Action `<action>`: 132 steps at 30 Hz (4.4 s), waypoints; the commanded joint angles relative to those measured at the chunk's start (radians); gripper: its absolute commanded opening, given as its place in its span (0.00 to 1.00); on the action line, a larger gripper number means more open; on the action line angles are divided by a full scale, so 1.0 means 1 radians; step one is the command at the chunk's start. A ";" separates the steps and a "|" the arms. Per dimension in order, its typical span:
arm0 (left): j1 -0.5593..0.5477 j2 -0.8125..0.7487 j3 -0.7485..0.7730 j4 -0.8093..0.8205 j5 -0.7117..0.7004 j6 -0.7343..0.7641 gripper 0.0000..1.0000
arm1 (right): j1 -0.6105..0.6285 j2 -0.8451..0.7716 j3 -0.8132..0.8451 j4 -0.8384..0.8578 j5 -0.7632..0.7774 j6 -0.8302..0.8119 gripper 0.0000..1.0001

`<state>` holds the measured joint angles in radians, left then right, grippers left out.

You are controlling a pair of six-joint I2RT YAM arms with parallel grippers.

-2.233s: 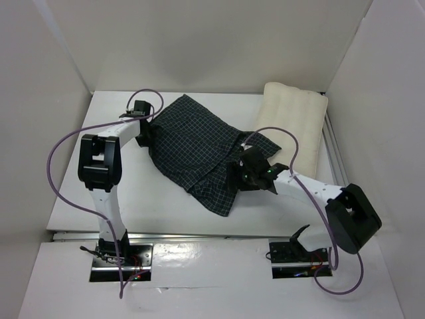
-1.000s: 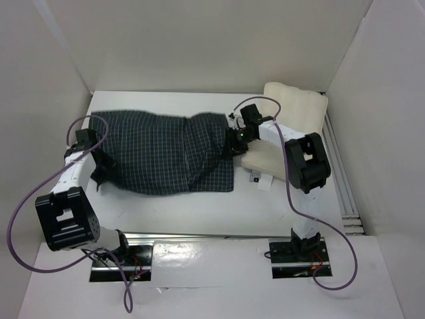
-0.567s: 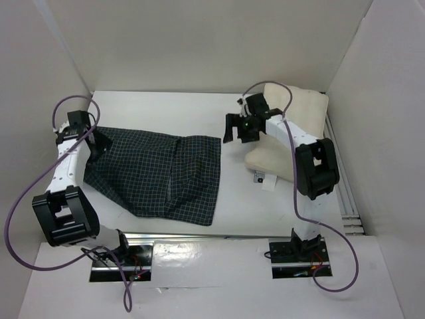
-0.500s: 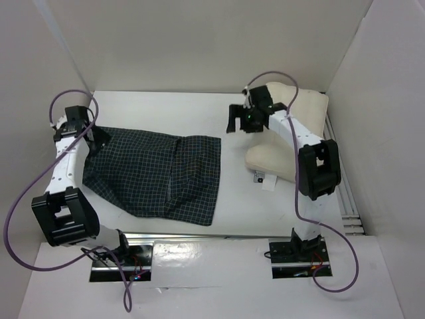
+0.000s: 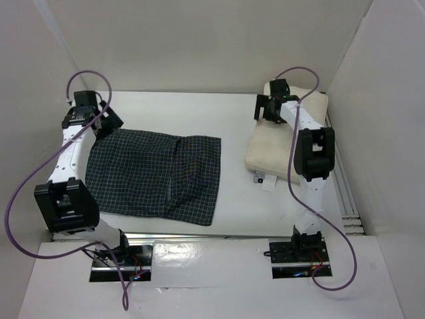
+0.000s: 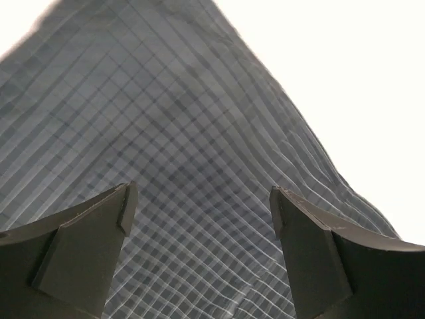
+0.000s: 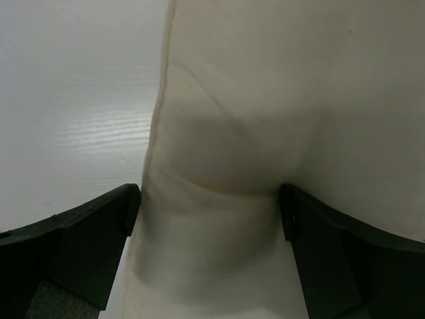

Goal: Put the pillow into the pillowcase

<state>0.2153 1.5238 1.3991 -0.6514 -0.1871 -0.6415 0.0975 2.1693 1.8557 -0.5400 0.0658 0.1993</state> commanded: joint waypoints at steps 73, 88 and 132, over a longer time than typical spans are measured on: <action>-0.659 0.242 -0.299 -0.149 -0.213 -0.112 0.77 | 0.194 -0.534 -0.624 0.339 -0.052 -0.207 0.00; -0.659 0.164 -0.193 -0.204 -0.288 -0.115 0.00 | 0.292 -0.649 -0.644 0.305 -0.011 -0.209 0.00; -0.778 -0.071 -0.118 -0.266 -0.287 -0.135 0.00 | 0.970 -0.393 -0.497 0.229 -0.133 -0.235 0.00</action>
<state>-0.5571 1.4429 1.2179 -0.9310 -0.4450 -0.7612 0.9871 1.7882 1.3716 -0.3790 0.0483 -0.0181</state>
